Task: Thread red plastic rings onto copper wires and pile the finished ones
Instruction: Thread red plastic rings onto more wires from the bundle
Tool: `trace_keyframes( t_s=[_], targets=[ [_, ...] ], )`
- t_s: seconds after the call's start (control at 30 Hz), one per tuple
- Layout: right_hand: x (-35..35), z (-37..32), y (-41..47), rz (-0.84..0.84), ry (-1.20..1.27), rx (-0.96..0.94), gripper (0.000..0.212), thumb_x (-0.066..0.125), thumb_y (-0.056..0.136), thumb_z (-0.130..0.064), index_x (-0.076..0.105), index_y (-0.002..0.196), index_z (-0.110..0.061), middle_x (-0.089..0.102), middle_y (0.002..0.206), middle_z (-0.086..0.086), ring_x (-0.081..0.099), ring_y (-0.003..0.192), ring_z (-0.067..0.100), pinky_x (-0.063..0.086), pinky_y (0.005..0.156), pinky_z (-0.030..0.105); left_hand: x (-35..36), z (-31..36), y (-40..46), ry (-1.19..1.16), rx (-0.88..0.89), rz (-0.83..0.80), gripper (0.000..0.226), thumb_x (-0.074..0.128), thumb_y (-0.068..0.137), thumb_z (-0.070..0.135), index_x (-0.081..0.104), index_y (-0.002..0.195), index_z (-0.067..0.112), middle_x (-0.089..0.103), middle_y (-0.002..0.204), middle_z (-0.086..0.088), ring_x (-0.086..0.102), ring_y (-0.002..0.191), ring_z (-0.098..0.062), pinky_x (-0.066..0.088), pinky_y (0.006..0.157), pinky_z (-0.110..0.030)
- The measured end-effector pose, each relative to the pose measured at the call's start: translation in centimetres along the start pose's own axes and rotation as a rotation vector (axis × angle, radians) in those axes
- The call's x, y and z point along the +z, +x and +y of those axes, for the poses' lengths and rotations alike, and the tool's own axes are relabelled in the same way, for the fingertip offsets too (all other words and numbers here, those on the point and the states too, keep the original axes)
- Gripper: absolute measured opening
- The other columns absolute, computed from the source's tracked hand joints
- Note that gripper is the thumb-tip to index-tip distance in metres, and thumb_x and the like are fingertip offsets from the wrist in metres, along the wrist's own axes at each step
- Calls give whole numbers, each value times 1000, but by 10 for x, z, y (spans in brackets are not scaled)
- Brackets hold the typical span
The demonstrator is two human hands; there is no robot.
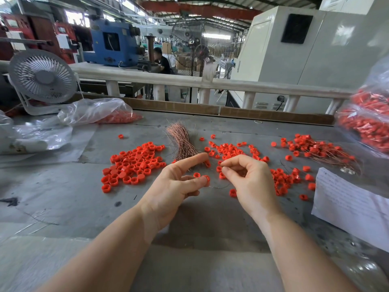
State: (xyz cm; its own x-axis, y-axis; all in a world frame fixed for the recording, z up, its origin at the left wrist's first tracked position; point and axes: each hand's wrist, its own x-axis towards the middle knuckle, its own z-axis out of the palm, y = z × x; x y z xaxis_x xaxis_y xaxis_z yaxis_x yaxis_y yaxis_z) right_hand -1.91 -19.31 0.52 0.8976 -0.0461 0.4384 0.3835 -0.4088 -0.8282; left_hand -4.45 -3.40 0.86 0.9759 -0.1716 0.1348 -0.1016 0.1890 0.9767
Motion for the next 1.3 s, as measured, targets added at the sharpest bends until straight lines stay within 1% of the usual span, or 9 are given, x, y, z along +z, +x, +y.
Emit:
trace_keyframes(
  t_s=[0.23, 0.5, 0.63, 0.77, 0.87, 1.0, 1.07, 1.17, 1.3],
  targets=[
    [0, -1, -1, -10, -37, 40, 10, 65, 85, -9, 68, 78, -15, 69, 70, 3, 65, 73, 21, 54, 62, 46, -1, -1, 0, 2, 7, -3, 45, 61, 82, -3, 64, 112, 30, 58, 63, 5, 53, 60, 0, 44, 60, -13],
    [-1, -6, -1, -8, -23, 4, 16, 64, 85, -7, 65, 74, -19, 67, 67, 1, 60, 66, 11, 55, 61, 39, -2, -2, 1, -46, 6, 24, 43, 62, 80, -3, 68, 105, 32, 64, 68, 4, 54, 70, -6, 46, 59, -13],
    [-3, -5, 0, 85, -42, -33, 21, 67, 82, -2, 65, 69, -19, 64, 62, -8, 58, 60, -4, 44, 60, 9, -3, -3, 2, -51, 13, 25, 43, 62, 81, -3, 70, 101, 34, 67, 72, 2, 53, 75, -10, 46, 59, -13],
    [-4, -2, 1, 124, -37, 19, 20, 67, 82, -1, 67, 71, -18, 63, 66, -8, 55, 60, -4, 43, 53, 7, -4, -4, 3, -69, 20, 41, 45, 63, 80, -2, 72, 97, 39, 58, 74, -10, 51, 73, -12, 45, 58, -13],
    [-4, 0, 3, 143, -86, 31, 20, 64, 83, -1, 67, 75, -20, 67, 77, -1, 57, 69, 3, 40, 61, 9, -4, -5, 2, -68, 21, 31, 45, 63, 81, -1, 71, 98, 39, 52, 78, -15, 49, 72, -13, 45, 57, -13],
    [-5, 2, 3, 178, -106, 60, 23, 58, 87, 0, 66, 77, -19, 64, 80, 5, 51, 57, 0, 34, 47, 4, -5, -6, 4, -68, 30, 64, 43, 63, 81, -3, 70, 101, 34, 55, 60, 1, 50, 67, -9, 45, 57, -13],
    [-6, 2, 3, 202, -119, 66, 24, 57, 88, 1, 65, 78, -19, 65, 81, 4, 53, 59, -2, 34, 49, 2, -6, -6, 5, -83, 38, 107, 42, 63, 80, -3, 69, 103, 32, 55, 62, 0, 50, 73, -15, 45, 56, -13],
    [-7, 4, 5, 231, -144, 70, 24, 57, 88, -1, 65, 78, -21, 66, 83, 1, 55, 72, 7, 37, 60, 14, -7, -7, 6, -104, 44, 146, 42, 63, 80, -3, 68, 105, 30, 54, 83, -11, 44, 83, -23, 44, 56, -13],
    [-8, 7, 7, 283, -156, 101, 25, 57, 88, -3, 63, 75, -24, 64, 79, -1, 56, 72, 13, 37, 58, 20, -10, -9, 7, -130, 53, 213, 42, 62, 82, -2, 68, 105, 32, 62, 89, -5, 46, 83, -22, 44, 59, -16]
  ],
)
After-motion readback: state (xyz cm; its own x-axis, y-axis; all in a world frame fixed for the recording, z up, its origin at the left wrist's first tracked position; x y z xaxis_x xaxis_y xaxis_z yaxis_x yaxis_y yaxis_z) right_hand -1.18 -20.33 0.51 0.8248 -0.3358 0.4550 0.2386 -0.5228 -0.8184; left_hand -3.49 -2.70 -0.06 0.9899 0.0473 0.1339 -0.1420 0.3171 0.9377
